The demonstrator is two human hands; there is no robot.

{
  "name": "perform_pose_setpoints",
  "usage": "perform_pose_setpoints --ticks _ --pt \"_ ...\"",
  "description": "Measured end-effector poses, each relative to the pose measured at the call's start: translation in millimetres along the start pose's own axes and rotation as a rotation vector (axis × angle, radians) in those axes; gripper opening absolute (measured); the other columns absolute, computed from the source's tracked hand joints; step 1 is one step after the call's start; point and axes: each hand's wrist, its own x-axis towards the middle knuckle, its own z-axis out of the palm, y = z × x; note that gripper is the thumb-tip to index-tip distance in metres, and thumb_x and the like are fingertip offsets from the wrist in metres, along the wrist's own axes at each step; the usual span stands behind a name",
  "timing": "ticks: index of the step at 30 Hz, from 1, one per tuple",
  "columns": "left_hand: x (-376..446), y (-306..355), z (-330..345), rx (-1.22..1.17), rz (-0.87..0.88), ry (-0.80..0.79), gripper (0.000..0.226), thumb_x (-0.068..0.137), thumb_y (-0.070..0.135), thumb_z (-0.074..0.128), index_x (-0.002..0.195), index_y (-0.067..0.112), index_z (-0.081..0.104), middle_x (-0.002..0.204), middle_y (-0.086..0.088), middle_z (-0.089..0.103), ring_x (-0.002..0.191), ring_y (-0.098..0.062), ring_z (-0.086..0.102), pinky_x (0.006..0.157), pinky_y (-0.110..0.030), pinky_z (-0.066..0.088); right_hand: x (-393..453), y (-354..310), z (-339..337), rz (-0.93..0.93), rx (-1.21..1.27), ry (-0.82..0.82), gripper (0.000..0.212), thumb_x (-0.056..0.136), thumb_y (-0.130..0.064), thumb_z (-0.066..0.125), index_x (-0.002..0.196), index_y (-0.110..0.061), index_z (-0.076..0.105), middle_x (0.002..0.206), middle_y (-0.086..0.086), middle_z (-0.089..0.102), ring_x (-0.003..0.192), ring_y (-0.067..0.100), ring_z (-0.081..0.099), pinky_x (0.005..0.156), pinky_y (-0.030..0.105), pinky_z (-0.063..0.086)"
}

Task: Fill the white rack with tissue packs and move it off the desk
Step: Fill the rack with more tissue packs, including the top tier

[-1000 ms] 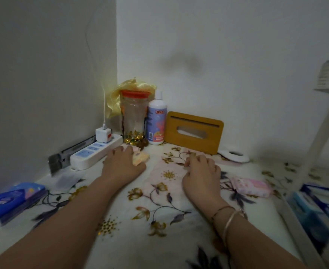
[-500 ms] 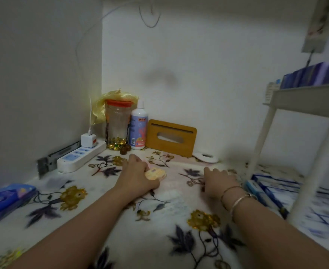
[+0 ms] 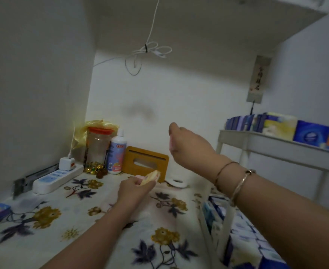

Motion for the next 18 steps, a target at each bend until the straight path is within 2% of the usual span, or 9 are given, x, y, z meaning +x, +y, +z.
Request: perform_pose_setpoints --ticks 2,5,7,9,12,15,18 --pt "-4.1 26.1 -0.7 -0.079 0.03 -0.014 0.033 0.078 0.04 0.073 0.09 0.01 0.068 0.094 -0.002 0.066 0.082 -0.016 0.06 0.07 -0.029 0.048 1.7 3.4 -29.6 -0.03 -0.02 0.061 0.014 0.092 -0.01 0.044 0.1 -0.016 0.035 0.077 -0.002 0.04 0.07 0.026 0.049 0.048 0.03 0.029" --pt "-10.6 78.2 -4.4 -0.164 0.088 -0.034 0.035 0.082 0.041 0.069 0.098 0.01 0.068 0.095 -0.002 0.066 0.082 -0.014 0.06 0.063 -0.027 0.047 2.4 13.9 -78.9 -0.03 -0.019 0.144 0.02 0.089 -0.011 0.049 0.106 -0.015 0.04 0.088 0.002 0.052 0.08 0.028 0.054 0.06 0.037 0.045" --pt "-16.2 113.1 -4.0 -0.241 0.121 -0.048 0.038 0.083 0.043 0.067 0.102 0.01 0.066 0.096 -0.003 0.066 0.085 -0.017 0.06 0.071 -0.032 0.051 5.6 26.3 -108.3 0.017 0.025 0.186 0.024 0.087 -0.012 0.05 0.111 -0.014 0.043 0.095 0.004 0.058 0.083 0.027 0.055 0.067 0.037 0.048" --pt "-26.9 146.5 -1.4 -0.325 0.16 -0.082 0.035 0.085 0.042 0.065 0.101 0.011 0.062 0.09 0.001 0.062 0.084 -0.018 0.06 0.077 -0.036 0.052 11.9 44.1 -132.4 0.125 0.122 0.171 0.031 0.082 -0.012 0.057 0.111 -0.016 0.046 0.096 0.002 0.059 0.083 0.024 0.055 0.066 0.033 0.047" --pt "-34.7 174.7 6.1 -0.327 0.218 -0.122 0.038 0.084 0.043 0.066 0.103 0.01 0.063 0.089 0.003 0.06 0.085 -0.017 0.06 0.083 -0.037 0.053 20.3 71.1 -148.4 0.29 0.168 -0.017 0.045 0.075 -0.012 0.071 0.113 -0.018 0.049 0.098 -0.001 0.055 0.087 0.019 0.054 0.063 0.027 0.046" --pt "-32.5 186.9 12.4 -0.304 0.242 -0.145 0.036 0.084 0.043 0.066 0.102 0.011 0.065 0.086 0.003 0.06 0.085 -0.016 0.06 0.09 -0.04 0.053 21.7 95.5 -149.3 0.383 0.115 -0.257 0.053 0.073 -0.016 0.075 0.118 -0.017 0.048 0.103 -0.001 0.056 0.095 0.018 0.056 0.065 0.024 0.046" --pt "-26.7 190.5 19.0 -0.308 0.234 -0.177 0.029 0.084 0.044 0.066 0.094 0.017 0.061 0.088 0.003 0.06 0.087 -0.015 0.059 0.09 -0.039 0.054 27.7 110.2 -137.0 0.406 0.085 -0.334 0.055 0.073 -0.02 0.075 0.12 -0.017 0.047 0.104 -0.002 0.057 0.092 0.016 0.056 0.069 0.026 0.048"
